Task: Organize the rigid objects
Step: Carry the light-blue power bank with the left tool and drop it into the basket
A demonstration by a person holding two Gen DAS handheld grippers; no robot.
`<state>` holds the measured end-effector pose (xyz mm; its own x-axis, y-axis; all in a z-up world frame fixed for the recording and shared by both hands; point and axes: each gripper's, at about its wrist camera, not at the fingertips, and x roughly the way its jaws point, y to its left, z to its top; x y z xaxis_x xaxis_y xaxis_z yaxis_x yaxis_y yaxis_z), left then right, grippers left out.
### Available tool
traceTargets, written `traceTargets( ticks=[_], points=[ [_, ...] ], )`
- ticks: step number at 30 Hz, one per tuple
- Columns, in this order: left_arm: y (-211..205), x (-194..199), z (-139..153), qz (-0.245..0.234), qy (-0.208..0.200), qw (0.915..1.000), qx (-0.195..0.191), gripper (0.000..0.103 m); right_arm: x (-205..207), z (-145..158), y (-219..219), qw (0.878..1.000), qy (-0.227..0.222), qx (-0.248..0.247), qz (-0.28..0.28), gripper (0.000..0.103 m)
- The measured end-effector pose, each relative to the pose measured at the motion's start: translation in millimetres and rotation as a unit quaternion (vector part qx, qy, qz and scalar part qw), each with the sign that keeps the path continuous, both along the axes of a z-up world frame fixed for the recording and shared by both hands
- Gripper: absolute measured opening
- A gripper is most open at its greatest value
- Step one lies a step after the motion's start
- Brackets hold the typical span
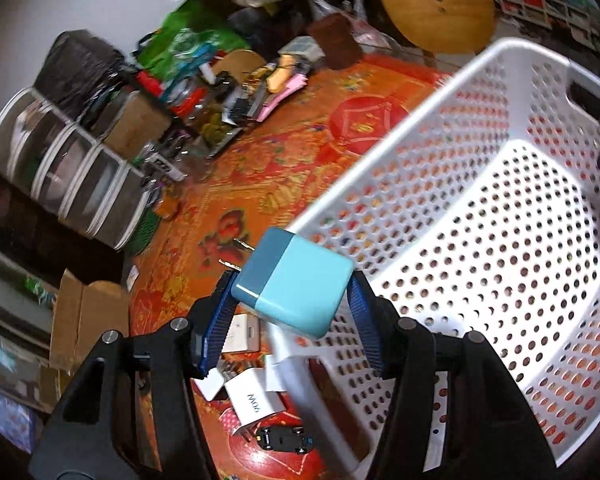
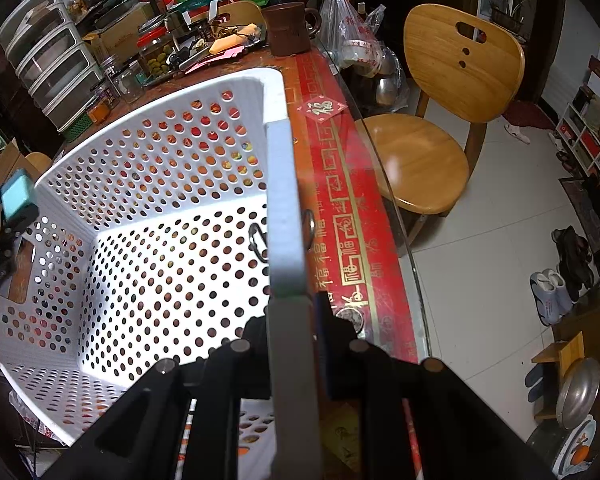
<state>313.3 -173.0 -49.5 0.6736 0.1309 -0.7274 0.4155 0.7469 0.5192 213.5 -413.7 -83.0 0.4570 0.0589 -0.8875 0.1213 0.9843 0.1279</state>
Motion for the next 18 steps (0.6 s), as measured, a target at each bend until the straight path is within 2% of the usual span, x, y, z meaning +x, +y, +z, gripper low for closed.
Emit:
traceTargets(
  ticks=[5,12,18],
  points=[
    [-17,4,-26,-0.030,0.045,0.9983,0.025,0.054,-1,0,1,1.000,0.001,0.001,0.002,0.014],
    [-24,14,-43,-0.059,0.106,0.9925,0.014,0.054,0,-1,0,1.000,0.003,0.002,0.002,0.014],
    [-26,12,-46,-0.071,0.113,0.9909,0.015,0.054,1,-1,0,1.000,0.004,0.002,0.002,0.014]
  ],
)
